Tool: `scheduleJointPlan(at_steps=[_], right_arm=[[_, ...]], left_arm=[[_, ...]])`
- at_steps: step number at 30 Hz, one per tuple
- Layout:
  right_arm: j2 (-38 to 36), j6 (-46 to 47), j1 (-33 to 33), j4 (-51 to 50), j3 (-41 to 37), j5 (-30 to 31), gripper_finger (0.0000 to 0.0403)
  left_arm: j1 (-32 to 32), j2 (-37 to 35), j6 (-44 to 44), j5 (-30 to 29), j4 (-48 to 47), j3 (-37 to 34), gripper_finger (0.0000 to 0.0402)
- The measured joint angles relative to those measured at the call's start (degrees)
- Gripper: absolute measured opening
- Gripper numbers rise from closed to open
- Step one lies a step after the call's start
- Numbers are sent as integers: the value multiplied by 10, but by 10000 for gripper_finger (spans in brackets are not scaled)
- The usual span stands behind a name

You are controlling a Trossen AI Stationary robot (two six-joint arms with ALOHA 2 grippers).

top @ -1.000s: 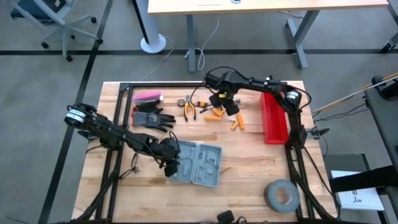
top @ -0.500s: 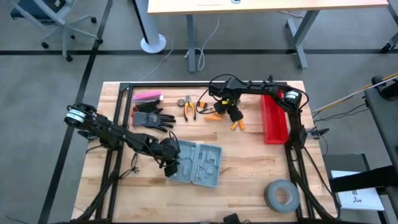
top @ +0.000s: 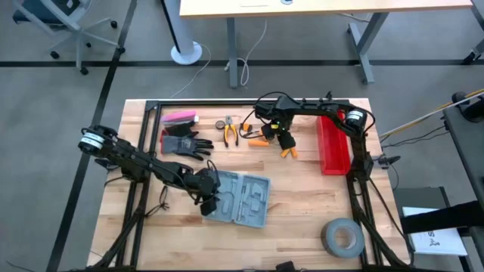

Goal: Prefit tool cases
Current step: Remove the flathead screwdriver from the pre-fit tool case

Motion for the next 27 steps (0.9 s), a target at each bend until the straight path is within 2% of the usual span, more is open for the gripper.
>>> scheduleJointPlan(at_steps=[6, 14, 21, 27], right_arm=[[-36, 2, 47, -16, 0, -9, 157], [-101, 14, 185, 33, 1, -25, 141], [-97, 7, 316, 125, 1, -27, 144], [-80, 6, 377, 190, 1, -14, 151]], left_arm=[[0, 0, -4, 0, -21, 3, 165], [-8, 0, -75, 53, -39, 3, 165], [-19, 0, -140, 77, -44, 3, 165], [-46, 0, -197, 78, -39, 3, 165]])
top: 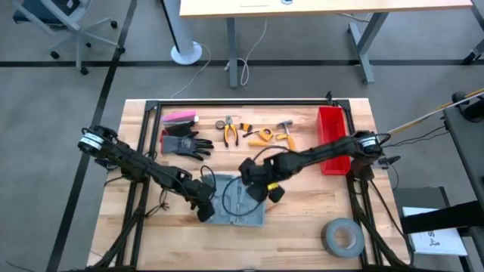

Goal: Prefit tool cases
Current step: Remove the flathead screwdriver from the pre-fit tool case

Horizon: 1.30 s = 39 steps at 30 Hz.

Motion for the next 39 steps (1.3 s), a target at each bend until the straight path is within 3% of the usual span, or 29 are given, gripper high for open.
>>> scheduleJointPlan(at_steps=[7, 16, 24, 39], right_arm=[[15, 1, 40, 77, 0, 0, 140], [49, -11, 76, 104, 0, -1, 135], [64, -14, 77, 133, 0, 5, 141], [83, -30, 84, 168, 0, 15, 114]], left_arm=[[-22, 0, -30, 0, 15, 0, 165], [-31, 2, -29, 0, 14, 1, 165], [-34, 2, -27, -4, 11, 1, 165], [-33, 7, -30, -31, 60, 0, 165]])
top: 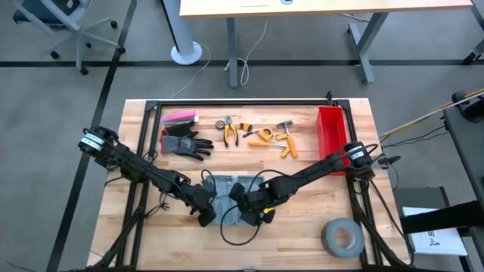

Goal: Prefit tool cases
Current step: Remove the flathead screwdriver from the pre-fit tool case

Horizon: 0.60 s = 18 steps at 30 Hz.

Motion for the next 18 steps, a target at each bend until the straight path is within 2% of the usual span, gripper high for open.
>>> scheduleJointPlan(at_steps=[5, 11, 14, 18], right_arm=[[0, 1, 0, -9, 0, -1, 119], [-1, 15, 0, -15, 0, -1, 130], [-6, 21, 0, -32, 0, -1, 133], [-5, 11, 1, -48, 0, -1, 131]], left_arm=[[0, 10, 7, -12, 6, 14, 165], [1, 47, 50, -2, -9, 71, 165], [-1, 56, 66, 0, -70, 112, 165], [-2, 64, 87, -14, -198, 165, 165]])
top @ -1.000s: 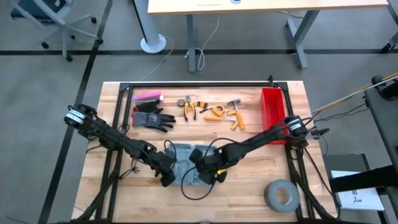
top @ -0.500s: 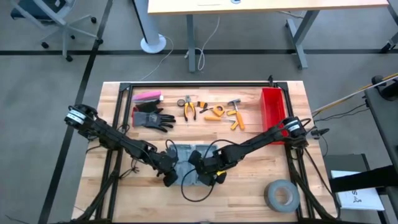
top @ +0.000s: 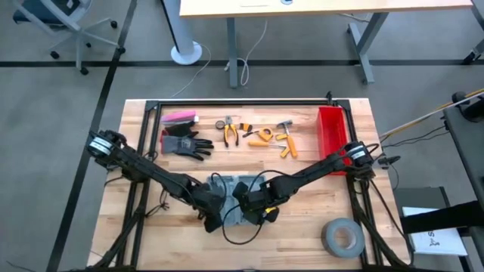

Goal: Prefit tool cases
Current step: Remove the flathead screwdriver from the pre-fit tool case

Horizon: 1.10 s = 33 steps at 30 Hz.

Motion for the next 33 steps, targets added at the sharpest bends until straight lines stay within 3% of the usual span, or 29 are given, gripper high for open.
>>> scheduleJointPlan(at_steps=[3, 6, 17, 33], right_arm=[[0, -15, 0, 3, 0, 0, 125], [0, -19, 0, 5, 0, 0, 119], [20, -48, -6, 20, 0, 17, 107], [45, -77, -7, 59, 1, 23, 124]], left_arm=[[0, -1, -2, -18, -65, 15, 165], [-1, -1, -20, -20, -69, 7, 165], [-1, 5, -54, -20, -45, -29, 165], [-1, 6, -65, -21, 36, -64, 165]])
